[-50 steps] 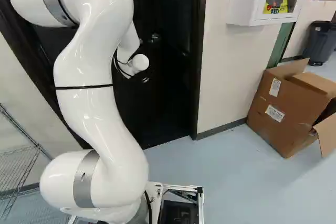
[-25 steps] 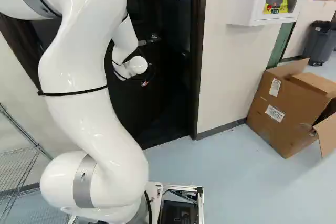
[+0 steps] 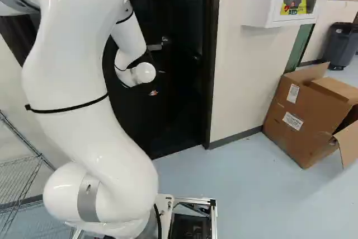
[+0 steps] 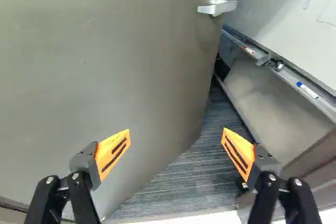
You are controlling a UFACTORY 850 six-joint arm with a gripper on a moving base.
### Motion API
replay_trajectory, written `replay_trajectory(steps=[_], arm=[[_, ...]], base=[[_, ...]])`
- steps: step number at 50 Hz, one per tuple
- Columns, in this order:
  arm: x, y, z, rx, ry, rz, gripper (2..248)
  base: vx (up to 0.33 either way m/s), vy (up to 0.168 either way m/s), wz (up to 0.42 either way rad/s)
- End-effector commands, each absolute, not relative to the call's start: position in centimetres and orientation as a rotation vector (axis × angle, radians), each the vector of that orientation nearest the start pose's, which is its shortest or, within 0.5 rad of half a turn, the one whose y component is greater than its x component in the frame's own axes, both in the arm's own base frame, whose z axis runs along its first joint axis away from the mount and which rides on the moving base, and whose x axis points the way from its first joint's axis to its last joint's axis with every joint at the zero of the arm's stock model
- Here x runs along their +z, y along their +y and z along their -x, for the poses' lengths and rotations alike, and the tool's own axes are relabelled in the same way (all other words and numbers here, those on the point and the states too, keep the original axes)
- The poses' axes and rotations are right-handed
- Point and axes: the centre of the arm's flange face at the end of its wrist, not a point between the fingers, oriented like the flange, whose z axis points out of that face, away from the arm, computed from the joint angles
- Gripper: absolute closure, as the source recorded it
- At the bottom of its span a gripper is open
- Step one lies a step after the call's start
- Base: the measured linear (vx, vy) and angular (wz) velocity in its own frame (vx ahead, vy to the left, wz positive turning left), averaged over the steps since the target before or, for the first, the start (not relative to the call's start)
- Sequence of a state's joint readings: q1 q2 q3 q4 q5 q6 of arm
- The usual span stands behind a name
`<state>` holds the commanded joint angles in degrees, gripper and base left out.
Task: Open the door and move inside
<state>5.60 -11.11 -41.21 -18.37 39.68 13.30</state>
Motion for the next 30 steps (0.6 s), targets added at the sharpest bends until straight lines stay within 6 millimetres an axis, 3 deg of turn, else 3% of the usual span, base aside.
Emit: replay_trajectory(steps=[30], arm=[[42.3,2.9,-44.4,-1.665,-0.033,2.461,3]], base=[[0.0,0.0,0.0]])
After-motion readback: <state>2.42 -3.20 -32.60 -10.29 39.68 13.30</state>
